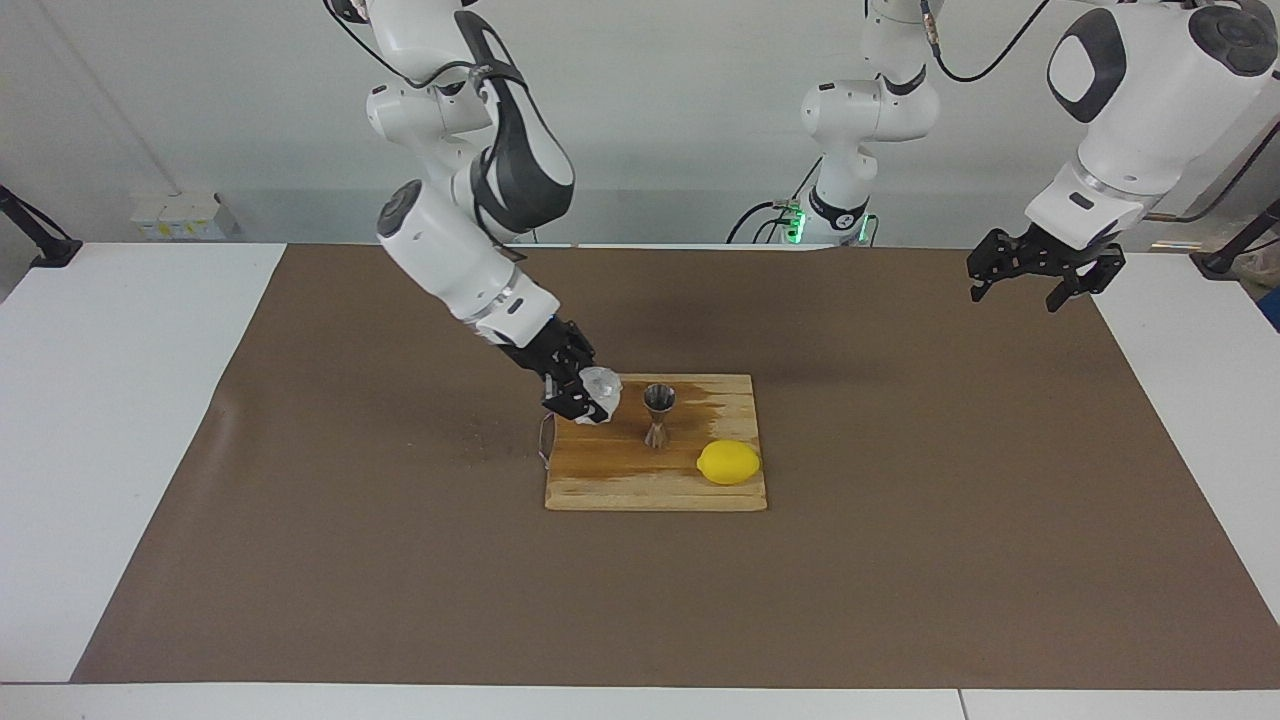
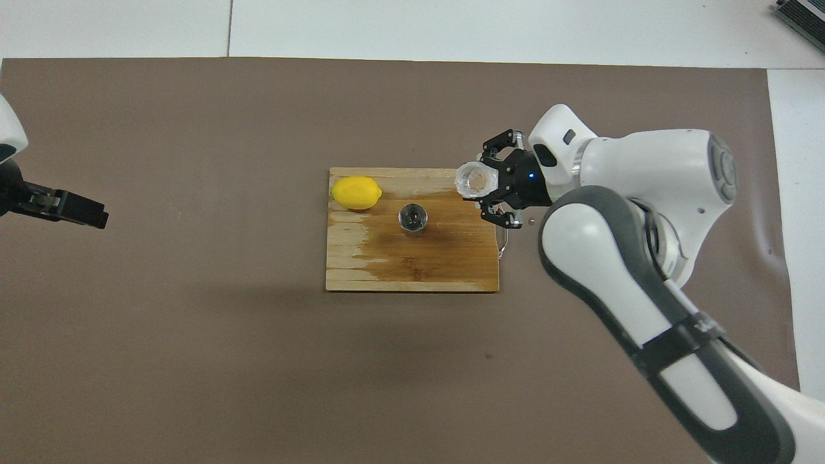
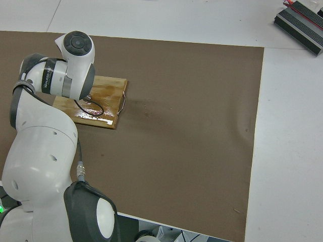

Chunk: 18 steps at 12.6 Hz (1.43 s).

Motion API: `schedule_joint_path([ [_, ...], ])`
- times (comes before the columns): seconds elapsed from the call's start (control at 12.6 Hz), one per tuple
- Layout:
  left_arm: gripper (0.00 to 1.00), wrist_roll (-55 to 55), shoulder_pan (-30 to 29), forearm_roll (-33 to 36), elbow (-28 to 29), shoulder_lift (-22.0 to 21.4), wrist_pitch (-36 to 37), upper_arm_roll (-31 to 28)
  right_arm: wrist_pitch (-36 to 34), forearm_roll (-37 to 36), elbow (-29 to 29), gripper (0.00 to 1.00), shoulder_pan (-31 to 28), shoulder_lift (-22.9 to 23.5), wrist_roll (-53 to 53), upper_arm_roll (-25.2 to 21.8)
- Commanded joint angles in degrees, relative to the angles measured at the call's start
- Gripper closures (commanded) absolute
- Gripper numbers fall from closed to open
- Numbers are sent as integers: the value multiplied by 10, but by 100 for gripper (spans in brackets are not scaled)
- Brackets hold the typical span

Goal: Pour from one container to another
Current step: 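Carry the white cup with the right gripper back beside the board, then lower the white cup onto the table and open the right gripper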

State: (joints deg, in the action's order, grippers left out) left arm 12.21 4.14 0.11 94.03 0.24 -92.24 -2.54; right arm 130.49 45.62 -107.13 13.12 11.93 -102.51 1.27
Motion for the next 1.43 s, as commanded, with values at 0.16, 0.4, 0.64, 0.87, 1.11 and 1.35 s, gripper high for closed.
schedule_joint_path([
  [0.16, 0, -7, 2, 8, 3, -7, 4, -1, -52, 144, -95, 99, -122, -11, -174, 7],
  [0.4, 0, -7, 1, 8, 3, -7, 4, -1, -70, 146, -120, 97, -178, 22, -207, 7],
  [0.64, 0, -7, 2, 8, 3, -7, 4, -1, -87, 184, -120, 93, -207, 77, -299, 7],
  [0.87, 0, -7, 2, 8, 3, -7, 4, -1, -90, 178, -127, 0, -207, 77, -309, 5],
  [1.11, 0, -7, 2, 8, 3, -7, 4, -1, -96, 147, -126, 0, -202, 51, -279, 3],
  [1.35, 0, -7, 2, 8, 3, -7, 4, -1, -119, 16, -125, 0, -198, -27, -116, 4],
])
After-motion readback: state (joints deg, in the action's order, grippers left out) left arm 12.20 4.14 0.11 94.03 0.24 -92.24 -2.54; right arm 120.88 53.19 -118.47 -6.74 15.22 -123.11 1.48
